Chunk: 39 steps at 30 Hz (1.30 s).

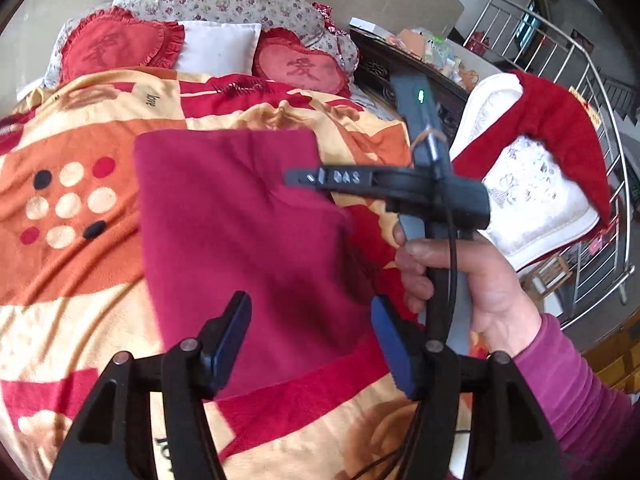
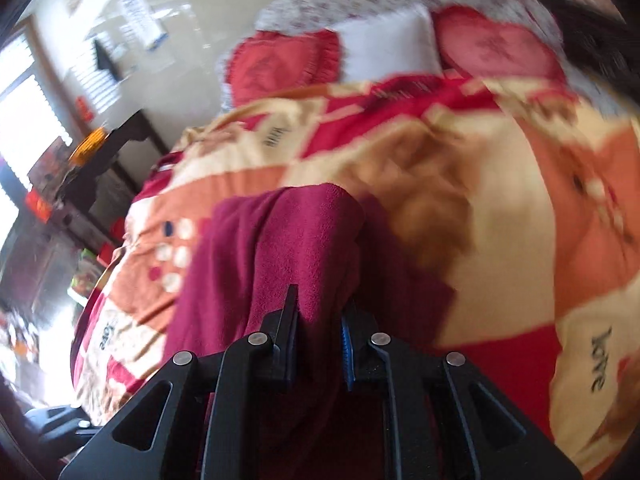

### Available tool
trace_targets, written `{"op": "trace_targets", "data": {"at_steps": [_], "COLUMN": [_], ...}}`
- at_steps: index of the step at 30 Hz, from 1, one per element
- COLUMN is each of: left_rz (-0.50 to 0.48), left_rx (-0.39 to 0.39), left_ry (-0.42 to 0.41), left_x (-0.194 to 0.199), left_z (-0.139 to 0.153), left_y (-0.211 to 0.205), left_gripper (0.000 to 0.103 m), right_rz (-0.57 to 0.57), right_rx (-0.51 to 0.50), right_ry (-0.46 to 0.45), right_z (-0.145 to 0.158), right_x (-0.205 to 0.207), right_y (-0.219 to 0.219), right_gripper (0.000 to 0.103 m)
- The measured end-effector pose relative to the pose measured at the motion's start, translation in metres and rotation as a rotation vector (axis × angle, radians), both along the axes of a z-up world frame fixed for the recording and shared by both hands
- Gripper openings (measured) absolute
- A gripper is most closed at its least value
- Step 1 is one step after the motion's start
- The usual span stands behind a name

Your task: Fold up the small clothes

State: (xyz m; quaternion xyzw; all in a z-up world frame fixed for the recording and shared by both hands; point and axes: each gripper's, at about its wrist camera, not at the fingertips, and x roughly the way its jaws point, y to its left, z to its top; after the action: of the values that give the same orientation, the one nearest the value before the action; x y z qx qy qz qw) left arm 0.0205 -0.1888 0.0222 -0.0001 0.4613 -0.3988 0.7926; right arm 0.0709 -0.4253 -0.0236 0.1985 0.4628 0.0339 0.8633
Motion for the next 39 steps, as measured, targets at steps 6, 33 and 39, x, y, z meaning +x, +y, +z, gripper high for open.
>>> {"op": "trace_targets", "data": {"at_steps": [6, 33, 39], "left_rz": [0.133, 0.124, 0.124], "left_rx": [0.081, 0.192, 0.224], "left_ry": [-0.071, -0.014, -0.002], "left_x": [0.014, 0.019, 0.019], "left_z": [-0.002, -0.058, -0.074], "left_y": [0.02, 0.0, -0.005], "left_gripper": [0.069, 0.078, 0.078], "right_rz": [-0.047, 0.01, -0.005], "right_rx": [0.016, -0.081, -0.014], "right_ry": [-0.017, -0.014, 0.0], "right_z": [-0.008, 0.01, -0.002], "right_x": [-0.021, -0.084, -0.082], "right_y": [-0.025, 0.014, 0.006], "right_gripper": [0.002, 0.0, 0.006]}}
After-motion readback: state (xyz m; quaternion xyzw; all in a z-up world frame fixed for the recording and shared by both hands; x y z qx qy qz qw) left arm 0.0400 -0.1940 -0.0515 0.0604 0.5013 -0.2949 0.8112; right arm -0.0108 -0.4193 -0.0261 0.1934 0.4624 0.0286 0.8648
